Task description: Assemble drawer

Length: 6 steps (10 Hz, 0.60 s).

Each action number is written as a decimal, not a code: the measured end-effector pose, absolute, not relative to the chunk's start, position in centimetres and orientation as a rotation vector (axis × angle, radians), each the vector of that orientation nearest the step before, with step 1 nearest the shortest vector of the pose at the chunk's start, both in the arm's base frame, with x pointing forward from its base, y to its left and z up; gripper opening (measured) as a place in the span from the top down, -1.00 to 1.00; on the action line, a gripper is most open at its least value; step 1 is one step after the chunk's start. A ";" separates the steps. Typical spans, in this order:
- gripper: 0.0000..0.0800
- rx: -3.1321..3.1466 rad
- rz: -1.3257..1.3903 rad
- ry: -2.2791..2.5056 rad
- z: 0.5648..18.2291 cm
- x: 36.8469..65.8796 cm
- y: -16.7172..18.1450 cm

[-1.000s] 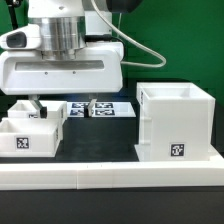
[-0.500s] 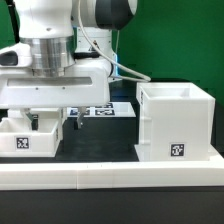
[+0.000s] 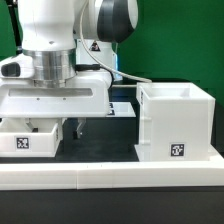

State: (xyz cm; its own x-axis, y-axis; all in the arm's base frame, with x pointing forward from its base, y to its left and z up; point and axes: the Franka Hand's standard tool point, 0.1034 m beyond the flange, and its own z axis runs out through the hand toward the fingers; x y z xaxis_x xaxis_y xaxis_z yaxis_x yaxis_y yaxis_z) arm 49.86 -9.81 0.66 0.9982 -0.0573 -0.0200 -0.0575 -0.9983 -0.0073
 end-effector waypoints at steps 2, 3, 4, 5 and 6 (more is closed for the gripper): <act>-0.62 -3.133 0.030 0.090 0.6 49.8 -9.8; -0.41 -3.133 0.029 0.090 0.6 49.8 -9.8; -0.07 -3.133 0.030 0.090 0.6 49.8 -9.8; 0.38 -3.133 0.029 0.090 0.6 49.8 -9.8; 0.38 -3.133 0.029 0.090 0.6 49.8 -9.8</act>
Offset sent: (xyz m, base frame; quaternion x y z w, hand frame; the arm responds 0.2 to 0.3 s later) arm 0.0000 0.0000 0.0000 0.0000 0.0000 0.0000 1.0000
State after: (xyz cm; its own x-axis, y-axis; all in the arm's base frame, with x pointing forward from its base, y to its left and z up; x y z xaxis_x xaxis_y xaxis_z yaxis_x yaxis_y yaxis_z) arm 49.80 -9.79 0.62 0.9982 -0.0572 -0.0190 -0.0574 -0.9983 -0.0063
